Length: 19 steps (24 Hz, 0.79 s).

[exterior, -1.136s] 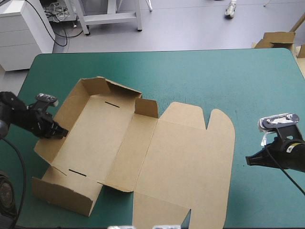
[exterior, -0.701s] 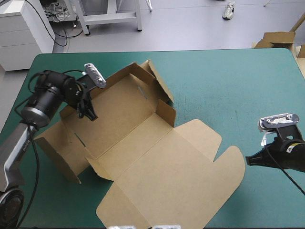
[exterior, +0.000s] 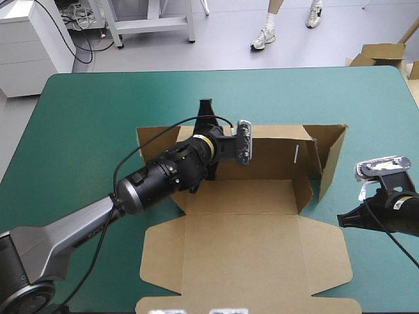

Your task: Fold the box

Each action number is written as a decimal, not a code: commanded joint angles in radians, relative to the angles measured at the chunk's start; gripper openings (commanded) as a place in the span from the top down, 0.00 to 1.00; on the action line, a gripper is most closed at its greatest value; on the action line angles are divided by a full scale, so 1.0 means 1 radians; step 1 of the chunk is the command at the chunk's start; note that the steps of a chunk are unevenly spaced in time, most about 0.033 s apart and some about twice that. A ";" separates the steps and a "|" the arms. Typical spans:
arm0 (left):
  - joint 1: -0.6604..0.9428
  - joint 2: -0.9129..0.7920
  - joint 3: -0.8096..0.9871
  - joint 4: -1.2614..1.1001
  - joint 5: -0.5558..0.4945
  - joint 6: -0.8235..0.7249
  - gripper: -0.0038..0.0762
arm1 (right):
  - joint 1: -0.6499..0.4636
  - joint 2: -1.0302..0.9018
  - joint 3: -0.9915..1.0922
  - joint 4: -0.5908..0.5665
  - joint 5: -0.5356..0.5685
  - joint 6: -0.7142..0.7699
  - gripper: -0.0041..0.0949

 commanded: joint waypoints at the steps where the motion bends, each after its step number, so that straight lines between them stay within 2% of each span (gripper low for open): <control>1: -0.109 -0.045 -0.033 0.197 -0.052 -0.165 0.96 | -0.005 -0.009 -0.023 0.008 -0.023 0.002 0.98; 4: -0.176 -0.045 0.001 0.395 -0.028 -0.369 0.96 | -0.005 -0.013 -0.023 0.008 0.009 0.000 0.98; 7: -0.195 -0.045 0.071 0.534 0.040 -0.498 0.96 | -0.005 -0.020 -0.023 0.008 0.023 0.001 0.98; 11: -0.195 -0.045 0.192 0.613 0.102 -0.573 0.96 | -0.005 -0.046 -0.023 0.024 0.023 0.001 0.98; 16: -0.202 -0.045 0.309 0.726 0.125 -0.710 0.96 | -0.005 -0.103 -0.023 0.053 0.023 0.001 0.98; 19: -0.202 -0.045 0.320 0.721 0.132 -0.710 0.96 | -0.005 -0.128 -0.023 0.053 0.017 0.001 0.98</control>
